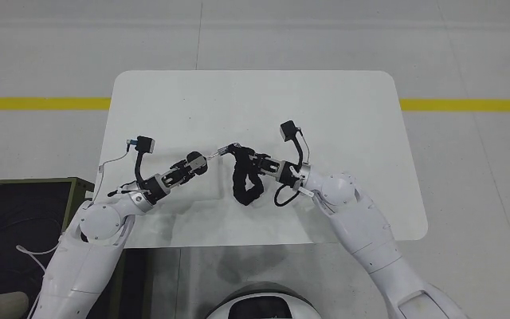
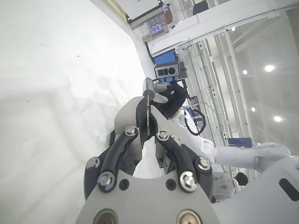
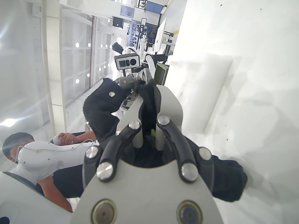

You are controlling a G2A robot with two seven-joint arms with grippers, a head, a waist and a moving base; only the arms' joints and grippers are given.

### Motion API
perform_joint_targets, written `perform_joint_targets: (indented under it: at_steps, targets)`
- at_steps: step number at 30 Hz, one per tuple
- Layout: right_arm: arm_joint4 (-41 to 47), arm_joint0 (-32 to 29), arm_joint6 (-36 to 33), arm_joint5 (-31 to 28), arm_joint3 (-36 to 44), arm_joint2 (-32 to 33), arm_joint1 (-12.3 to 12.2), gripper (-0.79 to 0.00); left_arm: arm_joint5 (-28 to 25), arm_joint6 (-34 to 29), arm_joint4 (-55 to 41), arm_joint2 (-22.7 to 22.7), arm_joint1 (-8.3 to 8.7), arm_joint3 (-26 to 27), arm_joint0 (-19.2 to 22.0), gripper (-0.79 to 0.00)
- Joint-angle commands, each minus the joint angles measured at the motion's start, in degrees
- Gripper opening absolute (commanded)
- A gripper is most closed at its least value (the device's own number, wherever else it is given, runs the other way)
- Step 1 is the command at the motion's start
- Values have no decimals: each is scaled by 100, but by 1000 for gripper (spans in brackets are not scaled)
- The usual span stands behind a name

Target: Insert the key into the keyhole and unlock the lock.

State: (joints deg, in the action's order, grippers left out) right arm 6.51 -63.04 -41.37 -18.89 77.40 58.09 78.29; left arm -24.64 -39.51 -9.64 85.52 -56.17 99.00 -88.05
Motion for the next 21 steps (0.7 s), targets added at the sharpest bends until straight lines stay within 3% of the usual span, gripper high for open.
perform_joint_targets:
  at_steps: [1,21]
  targets:
    - [3,3,-26,10,-5,6,6,-785,2,-29,0,8,-9,-4,5,-785]
    - [486,53,-637,39,-130,84,55,-785,157,-530,-407,40,-87,-153,114,-785]
